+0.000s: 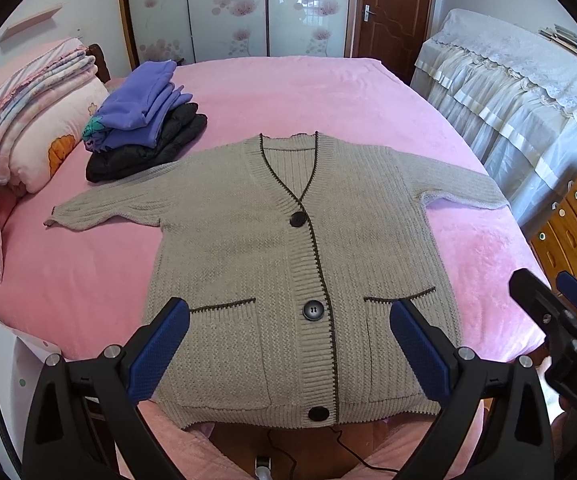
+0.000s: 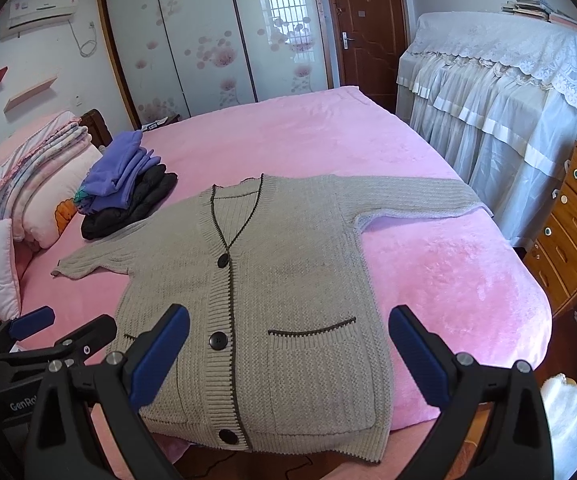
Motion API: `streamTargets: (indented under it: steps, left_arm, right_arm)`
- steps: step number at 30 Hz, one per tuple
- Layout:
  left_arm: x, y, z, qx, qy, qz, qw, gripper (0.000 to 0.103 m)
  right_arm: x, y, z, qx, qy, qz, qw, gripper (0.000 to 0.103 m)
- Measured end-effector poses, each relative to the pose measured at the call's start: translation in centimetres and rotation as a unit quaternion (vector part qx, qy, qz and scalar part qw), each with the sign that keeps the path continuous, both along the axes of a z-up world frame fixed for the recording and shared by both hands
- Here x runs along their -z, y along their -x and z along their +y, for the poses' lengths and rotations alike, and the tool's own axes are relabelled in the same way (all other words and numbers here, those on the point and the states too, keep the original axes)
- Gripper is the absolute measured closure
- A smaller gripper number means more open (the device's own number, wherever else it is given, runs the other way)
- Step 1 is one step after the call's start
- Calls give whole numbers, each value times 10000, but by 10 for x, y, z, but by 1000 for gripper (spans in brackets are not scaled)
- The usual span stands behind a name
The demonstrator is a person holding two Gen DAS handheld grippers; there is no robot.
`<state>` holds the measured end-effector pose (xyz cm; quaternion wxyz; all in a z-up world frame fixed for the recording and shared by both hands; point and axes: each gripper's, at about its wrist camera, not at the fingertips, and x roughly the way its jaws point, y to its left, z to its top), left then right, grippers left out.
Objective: Fold large clothes
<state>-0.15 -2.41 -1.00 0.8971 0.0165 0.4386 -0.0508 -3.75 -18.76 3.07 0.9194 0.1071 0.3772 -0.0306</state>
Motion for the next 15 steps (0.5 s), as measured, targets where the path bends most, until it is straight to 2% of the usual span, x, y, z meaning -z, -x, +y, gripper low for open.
streamTargets:
  steps: [6,13,15]
  left_arm:
    - [-9,-13,-10,-61,-51,-314,9995,3]
    - [-28,-42,-38,156,-63,-787,9968,3]
    - [-36,-50,-48,214,-115,-952,9952,3]
  right_arm:
    - [-4,-4,-15,2,-127,-178,9998,3]
    - [-11,-22,-41,9,-107,-262,9996,3]
    - [-15,-29,-53,120,40,-299,9995,3]
